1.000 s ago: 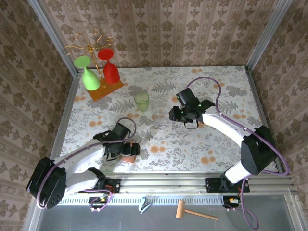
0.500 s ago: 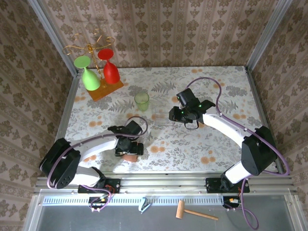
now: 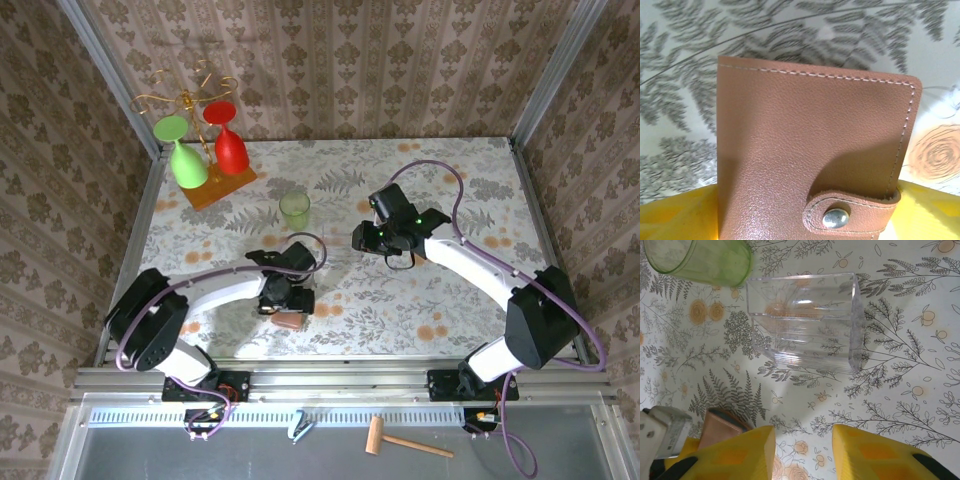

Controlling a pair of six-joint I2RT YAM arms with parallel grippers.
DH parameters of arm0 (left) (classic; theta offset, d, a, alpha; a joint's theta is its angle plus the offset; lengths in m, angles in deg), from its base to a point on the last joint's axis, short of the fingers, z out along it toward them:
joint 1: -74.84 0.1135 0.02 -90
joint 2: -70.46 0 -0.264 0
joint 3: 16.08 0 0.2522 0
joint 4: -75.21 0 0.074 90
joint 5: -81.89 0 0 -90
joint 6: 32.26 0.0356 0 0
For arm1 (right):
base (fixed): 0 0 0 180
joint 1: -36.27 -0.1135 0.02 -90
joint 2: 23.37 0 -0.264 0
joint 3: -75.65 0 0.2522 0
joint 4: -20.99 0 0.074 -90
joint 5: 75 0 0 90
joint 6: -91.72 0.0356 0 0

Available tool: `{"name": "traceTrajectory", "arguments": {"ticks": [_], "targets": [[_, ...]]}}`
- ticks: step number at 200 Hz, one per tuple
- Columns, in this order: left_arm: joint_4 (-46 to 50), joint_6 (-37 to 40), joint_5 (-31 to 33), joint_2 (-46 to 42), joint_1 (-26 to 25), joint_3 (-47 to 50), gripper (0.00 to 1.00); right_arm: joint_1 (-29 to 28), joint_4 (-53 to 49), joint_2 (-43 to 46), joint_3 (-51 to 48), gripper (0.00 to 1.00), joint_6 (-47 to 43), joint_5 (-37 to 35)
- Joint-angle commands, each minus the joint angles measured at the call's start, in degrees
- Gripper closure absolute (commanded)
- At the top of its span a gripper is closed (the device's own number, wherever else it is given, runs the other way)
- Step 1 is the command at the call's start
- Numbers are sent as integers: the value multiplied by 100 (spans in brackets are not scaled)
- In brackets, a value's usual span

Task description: Take the credit cards out of the card holder

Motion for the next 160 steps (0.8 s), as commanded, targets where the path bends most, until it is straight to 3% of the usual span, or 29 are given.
{"name": "traceTrajectory", "arguments": {"ticks": [1,86,160], "targets": [[-64,-325,-113,282,-138,-329,18,35,-87,188,-95,65,-130,-41],[-575,-967,-527,943,-456,-925,15,114,-115,353,-197,65,-276,-1],[-1284,-1344,-954,450,-494,-487,11,114,-248,567,-380,64,-97,180]]}}
